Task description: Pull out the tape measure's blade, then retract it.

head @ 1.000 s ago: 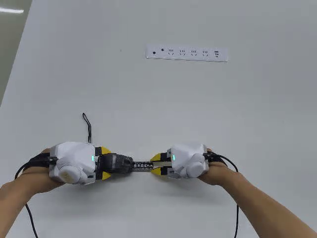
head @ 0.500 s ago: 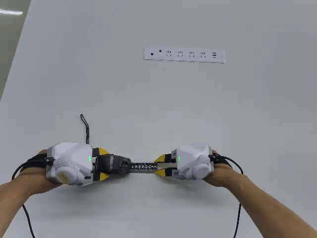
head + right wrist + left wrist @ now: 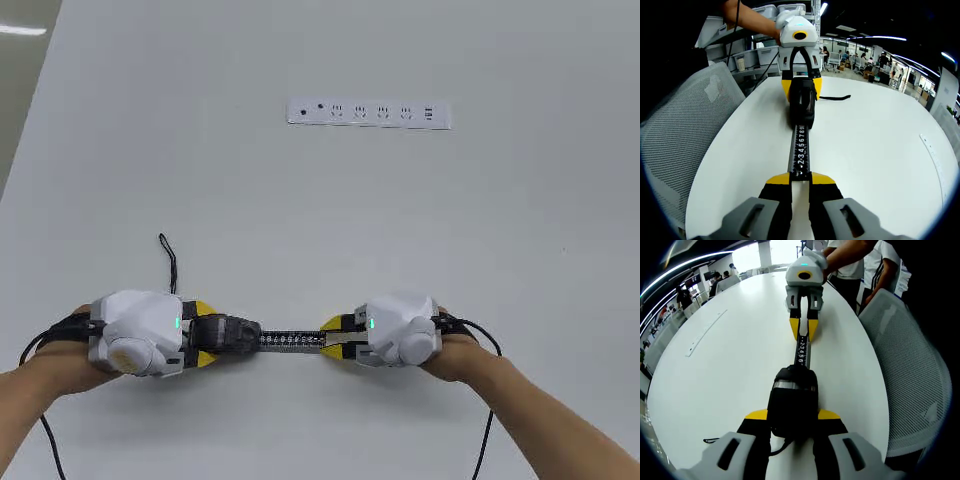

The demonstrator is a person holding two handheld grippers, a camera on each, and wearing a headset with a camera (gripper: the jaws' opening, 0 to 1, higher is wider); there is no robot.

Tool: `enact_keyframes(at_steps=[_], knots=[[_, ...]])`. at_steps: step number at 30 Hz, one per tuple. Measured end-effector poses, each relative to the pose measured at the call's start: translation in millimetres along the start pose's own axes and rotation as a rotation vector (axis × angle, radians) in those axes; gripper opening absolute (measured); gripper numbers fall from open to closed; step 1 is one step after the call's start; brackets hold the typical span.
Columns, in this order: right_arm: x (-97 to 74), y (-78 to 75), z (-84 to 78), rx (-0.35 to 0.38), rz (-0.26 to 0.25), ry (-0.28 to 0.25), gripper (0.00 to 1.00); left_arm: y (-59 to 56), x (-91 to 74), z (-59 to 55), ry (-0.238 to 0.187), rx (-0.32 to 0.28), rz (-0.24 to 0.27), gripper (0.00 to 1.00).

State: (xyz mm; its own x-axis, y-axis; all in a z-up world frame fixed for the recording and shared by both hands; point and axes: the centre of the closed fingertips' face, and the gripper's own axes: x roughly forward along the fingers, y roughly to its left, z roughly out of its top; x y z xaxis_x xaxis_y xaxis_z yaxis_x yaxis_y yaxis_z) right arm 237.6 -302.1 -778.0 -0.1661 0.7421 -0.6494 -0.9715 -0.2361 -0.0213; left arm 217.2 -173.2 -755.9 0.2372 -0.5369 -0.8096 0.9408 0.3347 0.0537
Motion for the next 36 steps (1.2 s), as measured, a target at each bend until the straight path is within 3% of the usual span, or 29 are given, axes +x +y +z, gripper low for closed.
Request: enact_keyframes(at_steps=[36], knots=[[-30.6, 2.5, -24.6, 0.023, -0.005, 0.012, 0.08, -0.6, 0.9, 1.0, 0.015, 0.002, -0.007, 0.28]])
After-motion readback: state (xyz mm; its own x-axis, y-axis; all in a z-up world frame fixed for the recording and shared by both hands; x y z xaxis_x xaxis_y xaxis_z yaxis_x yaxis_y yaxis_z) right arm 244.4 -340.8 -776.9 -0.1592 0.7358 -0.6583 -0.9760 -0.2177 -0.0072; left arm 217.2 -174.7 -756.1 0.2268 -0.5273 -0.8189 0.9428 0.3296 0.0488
